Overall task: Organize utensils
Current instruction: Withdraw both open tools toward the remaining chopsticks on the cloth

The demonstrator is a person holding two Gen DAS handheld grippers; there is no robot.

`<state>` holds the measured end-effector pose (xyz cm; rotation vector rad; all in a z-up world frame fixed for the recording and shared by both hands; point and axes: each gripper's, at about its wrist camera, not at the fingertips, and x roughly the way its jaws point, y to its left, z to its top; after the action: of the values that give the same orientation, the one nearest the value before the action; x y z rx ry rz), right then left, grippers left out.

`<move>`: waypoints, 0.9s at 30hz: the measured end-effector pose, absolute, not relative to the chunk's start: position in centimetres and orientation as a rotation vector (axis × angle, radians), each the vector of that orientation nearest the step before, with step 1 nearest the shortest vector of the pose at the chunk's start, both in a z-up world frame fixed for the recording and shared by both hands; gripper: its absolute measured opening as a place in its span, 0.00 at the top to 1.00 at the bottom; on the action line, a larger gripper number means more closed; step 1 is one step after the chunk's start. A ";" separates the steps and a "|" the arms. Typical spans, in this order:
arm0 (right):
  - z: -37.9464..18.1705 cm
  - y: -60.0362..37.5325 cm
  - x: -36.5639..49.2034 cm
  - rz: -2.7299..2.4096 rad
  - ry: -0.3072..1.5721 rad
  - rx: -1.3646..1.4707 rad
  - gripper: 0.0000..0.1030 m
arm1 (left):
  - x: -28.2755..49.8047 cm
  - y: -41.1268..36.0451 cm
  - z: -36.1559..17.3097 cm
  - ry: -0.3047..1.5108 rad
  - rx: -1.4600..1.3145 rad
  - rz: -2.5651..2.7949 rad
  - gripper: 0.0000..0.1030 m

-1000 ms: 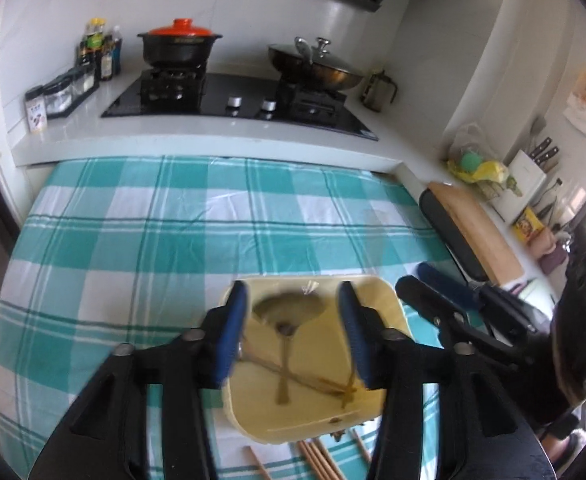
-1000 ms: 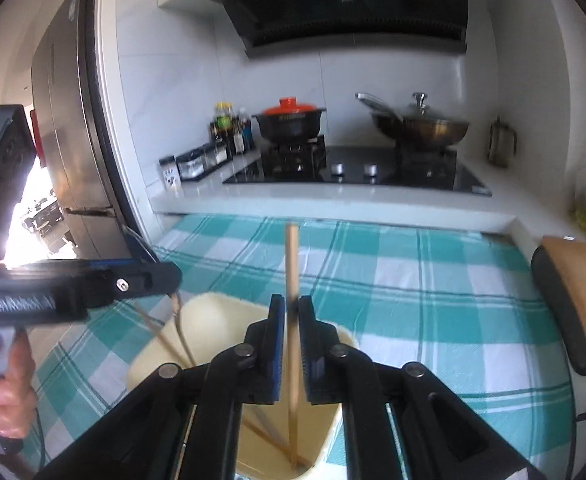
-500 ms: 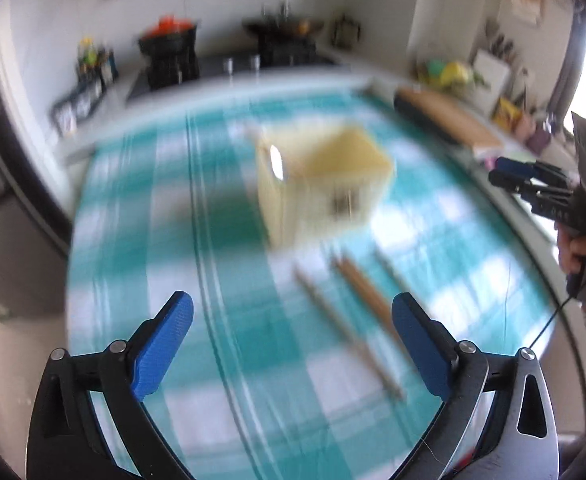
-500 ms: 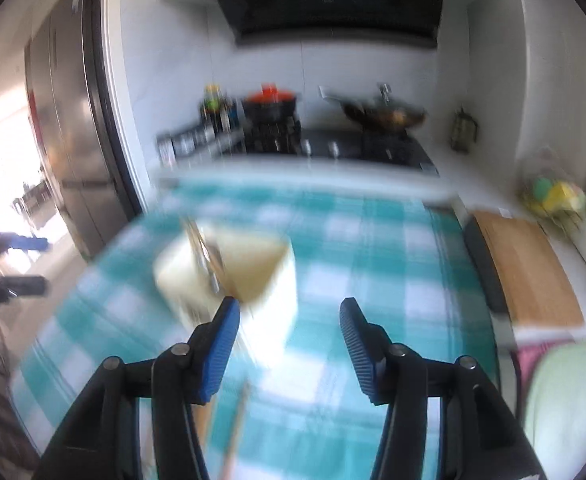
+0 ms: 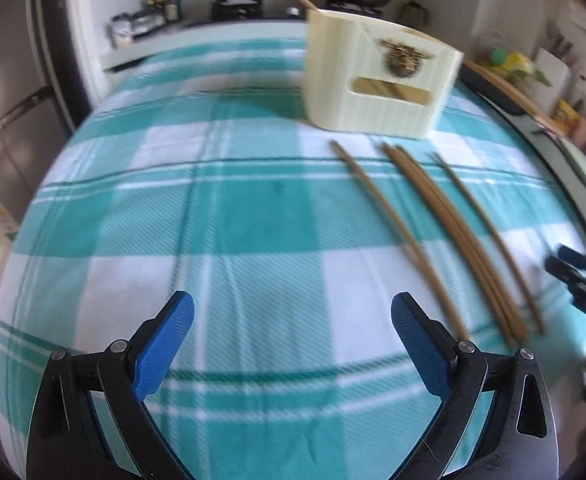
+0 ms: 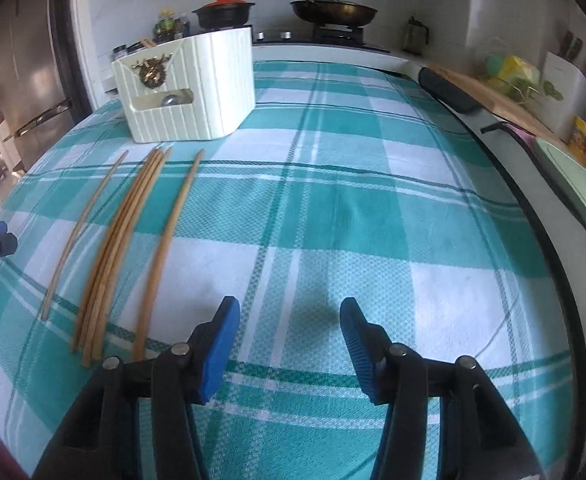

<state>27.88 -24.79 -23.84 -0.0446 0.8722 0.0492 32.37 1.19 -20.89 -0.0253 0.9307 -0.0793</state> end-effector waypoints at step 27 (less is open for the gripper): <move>-24.5 -24.7 28.5 0.034 0.889 -0.050 0.47 | 39.7 2.1 -23.8 0.955 -0.003 -0.015 0.00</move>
<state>28.53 -24.69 -24.45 -0.0503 0.8891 0.0344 39.71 2.11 -23.78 -0.0030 0.9546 -0.0151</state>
